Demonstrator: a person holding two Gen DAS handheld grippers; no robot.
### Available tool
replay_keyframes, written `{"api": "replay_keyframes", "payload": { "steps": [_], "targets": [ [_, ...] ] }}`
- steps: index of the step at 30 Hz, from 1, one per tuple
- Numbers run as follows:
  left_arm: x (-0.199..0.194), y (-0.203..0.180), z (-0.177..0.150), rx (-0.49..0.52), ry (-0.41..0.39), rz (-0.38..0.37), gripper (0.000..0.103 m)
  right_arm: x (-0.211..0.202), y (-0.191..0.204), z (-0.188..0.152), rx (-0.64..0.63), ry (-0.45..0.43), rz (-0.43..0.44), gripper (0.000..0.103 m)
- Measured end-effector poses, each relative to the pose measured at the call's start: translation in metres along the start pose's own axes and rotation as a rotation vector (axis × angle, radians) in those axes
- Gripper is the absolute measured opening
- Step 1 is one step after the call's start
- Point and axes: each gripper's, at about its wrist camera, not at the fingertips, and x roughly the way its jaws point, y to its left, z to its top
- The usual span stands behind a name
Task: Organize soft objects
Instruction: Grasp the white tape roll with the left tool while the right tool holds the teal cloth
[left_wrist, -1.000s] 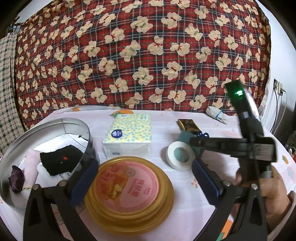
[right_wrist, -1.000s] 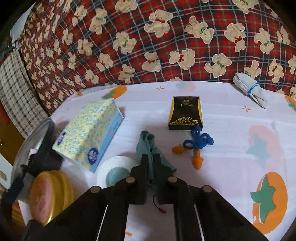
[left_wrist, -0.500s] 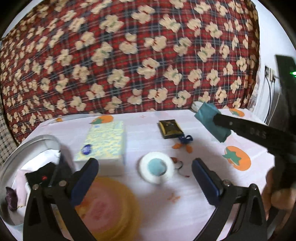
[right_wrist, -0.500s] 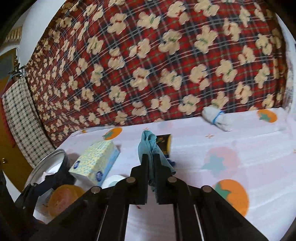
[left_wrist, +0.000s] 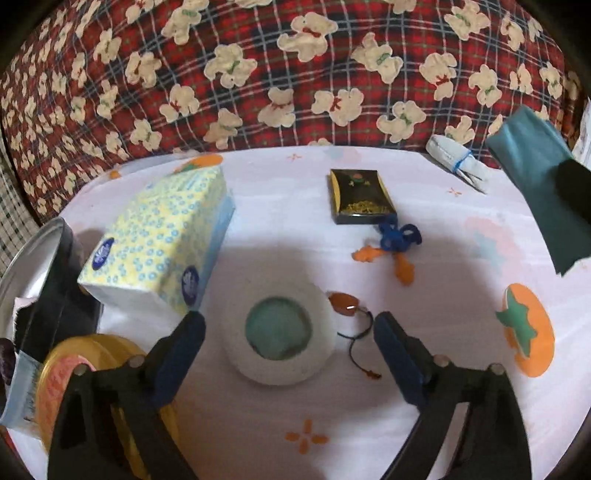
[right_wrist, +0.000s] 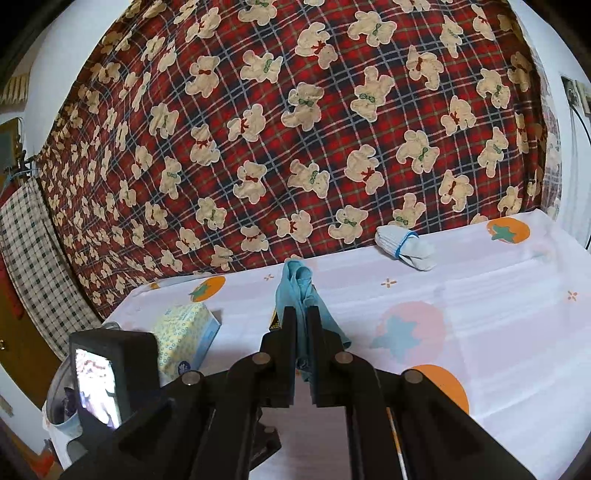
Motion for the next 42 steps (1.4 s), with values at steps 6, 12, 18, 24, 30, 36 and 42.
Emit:
{"api": "replay_keyframes", "payload": {
  "steps": [6,12,18,24,30,36,42],
  "targets": [
    [0.002,0.001,0.008,-0.026,-0.010,-0.045,0.064,-0.002,0.002,0.000,0.000,-0.009,-0.001,0.006],
    [-0.017,0.009,0.006,-0.046,-0.098,-0.140,0.063,-0.004,-0.004,0.002,0.021,-0.020,-0.013,0.007],
    [-0.081,0.036,-0.014,-0.061,-0.360,-0.325,0.063,-0.006,-0.010,0.003,0.043,-0.036,-0.024,0.006],
    [-0.110,0.058,-0.032,-0.046,-0.478,-0.403,0.063,-0.009,-0.009,0.002,0.042,-0.059,-0.028,0.006],
    [-0.110,0.068,-0.041,-0.045,-0.457,-0.399,0.063,-0.004,-0.008,-0.001,0.025,-0.049,-0.050,0.006],
    [-0.108,0.085,-0.053,-0.055,-0.418,-0.347,0.063,0.005,-0.002,-0.009,0.004,-0.025,-0.083,0.006],
    [-0.114,0.102,-0.061,-0.062,-0.413,-0.351,0.063,0.001,0.008,-0.026,0.016,-0.008,-0.075,0.006]
  ]
}}
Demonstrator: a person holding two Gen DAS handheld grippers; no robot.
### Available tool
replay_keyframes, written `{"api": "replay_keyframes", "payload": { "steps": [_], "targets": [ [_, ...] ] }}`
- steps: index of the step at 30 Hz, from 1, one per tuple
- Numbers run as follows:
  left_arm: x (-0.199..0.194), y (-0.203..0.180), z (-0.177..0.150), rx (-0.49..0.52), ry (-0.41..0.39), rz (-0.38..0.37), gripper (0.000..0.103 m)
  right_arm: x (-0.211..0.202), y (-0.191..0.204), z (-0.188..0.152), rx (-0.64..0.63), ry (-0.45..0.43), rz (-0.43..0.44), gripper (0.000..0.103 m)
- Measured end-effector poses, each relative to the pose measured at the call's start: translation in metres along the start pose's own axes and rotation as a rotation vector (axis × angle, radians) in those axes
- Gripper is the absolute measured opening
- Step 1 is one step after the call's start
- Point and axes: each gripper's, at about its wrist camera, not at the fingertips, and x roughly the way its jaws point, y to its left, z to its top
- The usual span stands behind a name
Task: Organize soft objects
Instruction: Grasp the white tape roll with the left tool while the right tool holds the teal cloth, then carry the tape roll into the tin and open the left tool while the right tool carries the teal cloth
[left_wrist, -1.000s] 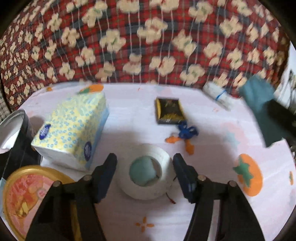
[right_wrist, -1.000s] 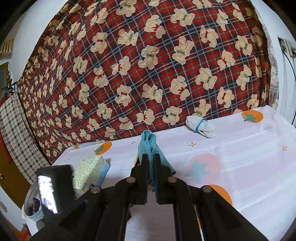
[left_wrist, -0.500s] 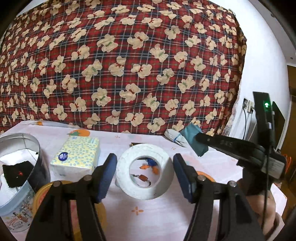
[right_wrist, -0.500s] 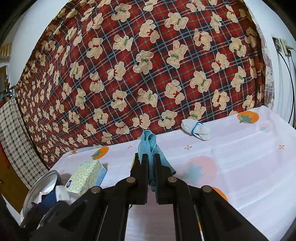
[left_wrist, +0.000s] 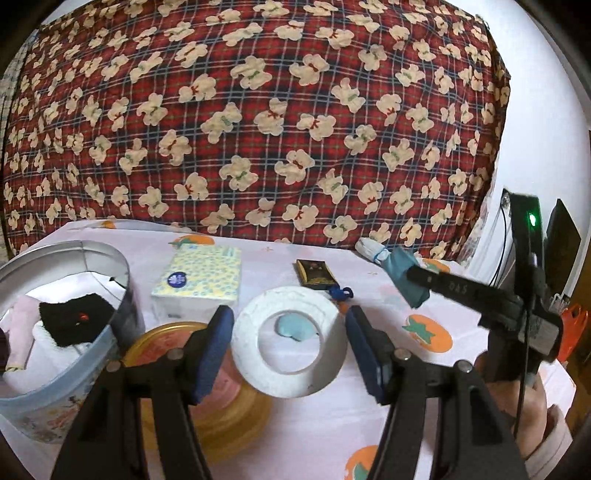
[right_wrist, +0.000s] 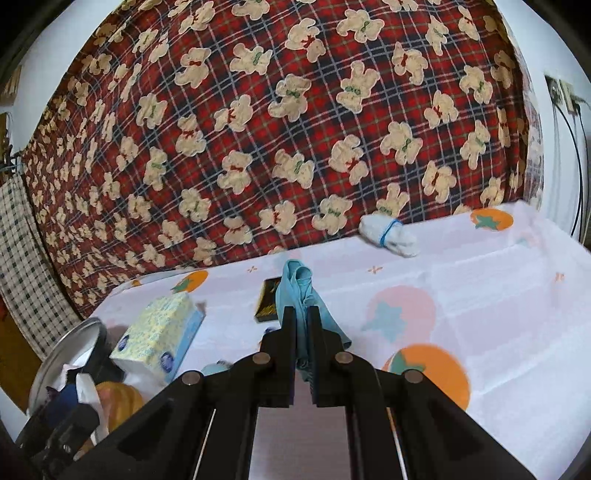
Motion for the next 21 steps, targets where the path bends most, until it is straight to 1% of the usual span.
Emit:
{"api": "replay_keyframes", "payload": {
  "steps": [3,7,9,11,14,21],
  "targets": [
    [-0.007,0.004,-0.001,0.014,-0.012,0.000,0.063,-0.012,0.008,-0.010,0.001,-0.009,0.037,0.006],
    [-0.012,0.012,-0.002,0.001,-0.007,-0.016,0.063,-0.033,0.025,-0.023,-0.018,-0.057,0.053,0.006],
    [-0.013,0.017,-0.002,-0.009,-0.003,-0.020,0.063,-0.038,0.035,-0.034,-0.037,-0.064,0.030,0.006],
    [-0.015,0.020,-0.002,-0.013,0.004,-0.021,0.063,-0.037,0.044,-0.043,-0.060,-0.049,0.010,0.006],
    [-0.019,0.026,-0.002,-0.012,0.001,-0.022,0.063,-0.041,0.056,-0.049,-0.092,-0.056,-0.012,0.006],
    [-0.025,0.042,0.000,-0.020,-0.003,0.004,0.063,-0.056,0.079,-0.064,-0.112,-0.071,-0.018,0.006]
  ]
}}
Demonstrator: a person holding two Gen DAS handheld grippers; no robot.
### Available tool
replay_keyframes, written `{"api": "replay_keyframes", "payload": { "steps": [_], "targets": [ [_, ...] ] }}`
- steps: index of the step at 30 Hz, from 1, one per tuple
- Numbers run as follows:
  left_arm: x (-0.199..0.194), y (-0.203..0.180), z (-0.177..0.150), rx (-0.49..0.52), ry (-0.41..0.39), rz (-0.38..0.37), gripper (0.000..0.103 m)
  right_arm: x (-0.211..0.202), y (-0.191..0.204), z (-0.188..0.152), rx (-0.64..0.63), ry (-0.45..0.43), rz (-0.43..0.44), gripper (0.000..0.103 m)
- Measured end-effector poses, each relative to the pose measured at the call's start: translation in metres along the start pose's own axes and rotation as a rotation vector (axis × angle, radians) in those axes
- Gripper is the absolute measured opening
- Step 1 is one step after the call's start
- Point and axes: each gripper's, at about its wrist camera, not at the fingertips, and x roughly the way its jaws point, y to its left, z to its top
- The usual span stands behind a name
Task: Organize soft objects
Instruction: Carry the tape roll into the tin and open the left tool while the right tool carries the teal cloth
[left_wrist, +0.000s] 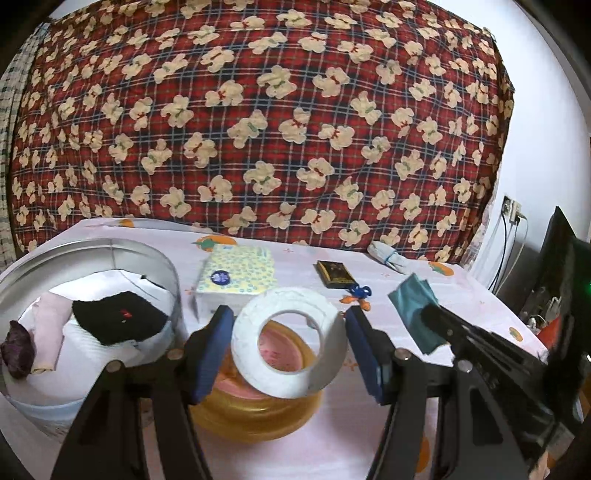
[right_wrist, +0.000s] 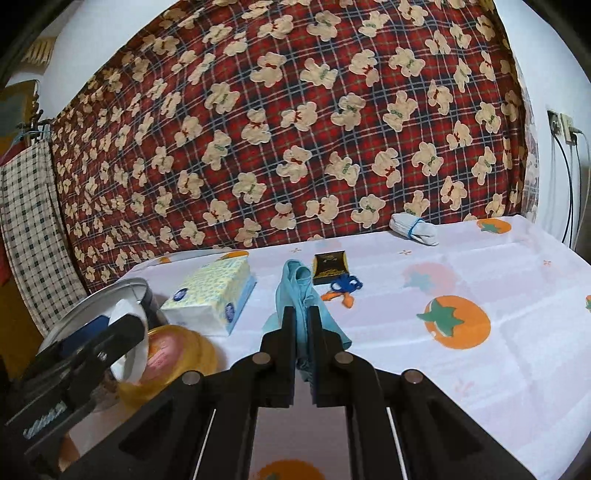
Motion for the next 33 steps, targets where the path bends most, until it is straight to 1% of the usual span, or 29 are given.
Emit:
{"api": "replay_keyframes", "payload": {
  "steps": [8,21,28,33],
  "targets": [
    [-0.009,0.018,0.002,-0.027,-0.012,0.011,0.063,-0.023,0.038,0.000,-0.056,-0.044,0.032,0.006],
    [-0.027,0.048,0.009,-0.064,-0.046,0.041,0.063,-0.029,0.086,0.003,-0.098,-0.055,0.105,0.007],
    [-0.033,0.075,0.013,-0.102,-0.052,0.094,0.063,-0.026,0.114,0.005,-0.133,-0.055,0.151,0.007],
    [-0.039,0.097,0.018,-0.119,-0.064,0.151,0.063,-0.021,0.138,0.007,-0.154,-0.057,0.193,0.007]
  ]
}}
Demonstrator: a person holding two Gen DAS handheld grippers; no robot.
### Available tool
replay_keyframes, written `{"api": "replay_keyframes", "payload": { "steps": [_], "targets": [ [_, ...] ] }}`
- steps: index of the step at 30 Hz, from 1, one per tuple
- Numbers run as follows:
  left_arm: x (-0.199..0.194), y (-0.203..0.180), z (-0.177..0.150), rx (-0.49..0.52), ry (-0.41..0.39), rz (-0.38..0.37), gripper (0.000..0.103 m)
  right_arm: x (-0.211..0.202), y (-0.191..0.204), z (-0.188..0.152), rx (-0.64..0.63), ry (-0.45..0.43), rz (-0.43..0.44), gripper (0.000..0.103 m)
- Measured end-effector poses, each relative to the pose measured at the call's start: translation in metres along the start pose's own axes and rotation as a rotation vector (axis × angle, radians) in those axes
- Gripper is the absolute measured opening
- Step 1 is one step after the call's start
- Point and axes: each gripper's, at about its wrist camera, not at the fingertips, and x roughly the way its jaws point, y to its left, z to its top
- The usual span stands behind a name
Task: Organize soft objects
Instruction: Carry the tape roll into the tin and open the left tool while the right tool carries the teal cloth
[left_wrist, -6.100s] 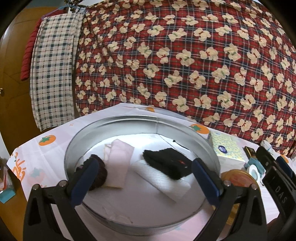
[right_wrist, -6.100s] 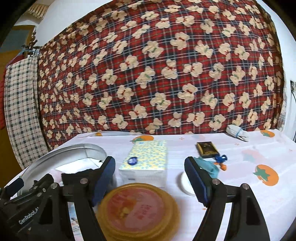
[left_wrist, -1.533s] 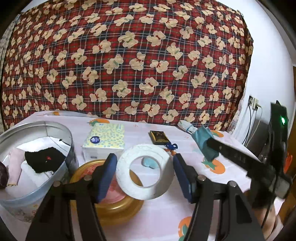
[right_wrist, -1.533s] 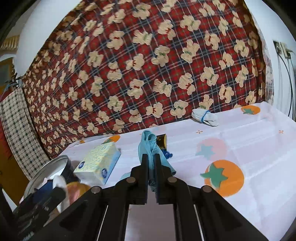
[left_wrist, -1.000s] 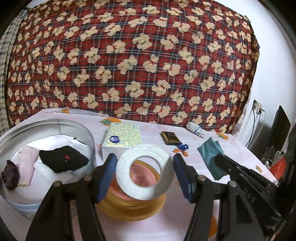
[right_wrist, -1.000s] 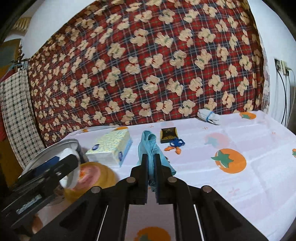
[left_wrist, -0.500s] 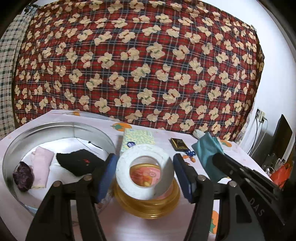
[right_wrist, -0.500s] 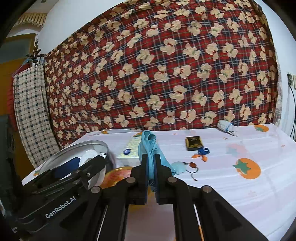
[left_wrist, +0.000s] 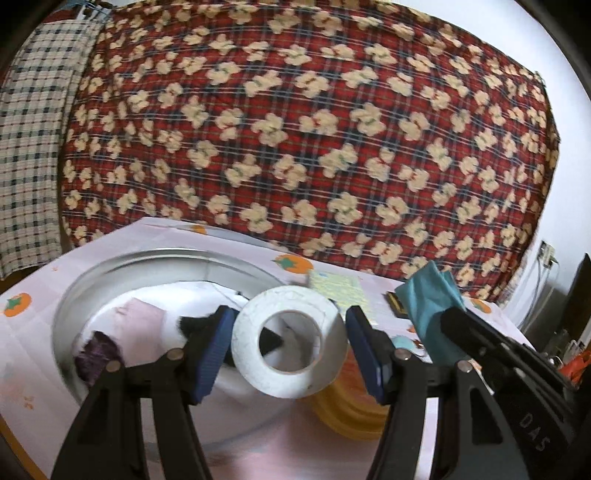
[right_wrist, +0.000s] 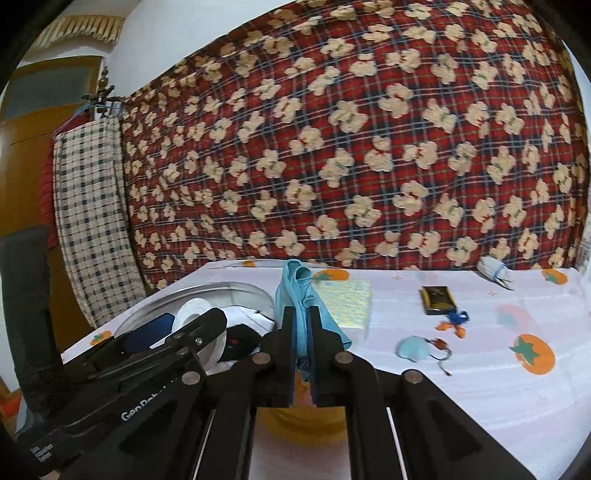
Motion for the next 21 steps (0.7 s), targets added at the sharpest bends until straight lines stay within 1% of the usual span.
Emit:
{"api": "replay_keyframes", "payload": {
  "steps": [6,11,21],
  "targets": [
    [0.000,0.026,0.006,-0.021,0.000,0.062,0.063,0.012,0.026,0.005,-0.020,-0.004,0.048,0.007],
    [0.005,0.047,0.009,-0.038,0.016,0.112,0.063,0.024,0.044,0.010,-0.031,-0.007,0.079,0.007],
    [0.021,0.083,0.021,-0.076,0.066,0.192,0.063,0.049,0.073,0.023,-0.066,-0.012,0.104,0.007]
  ]
}}
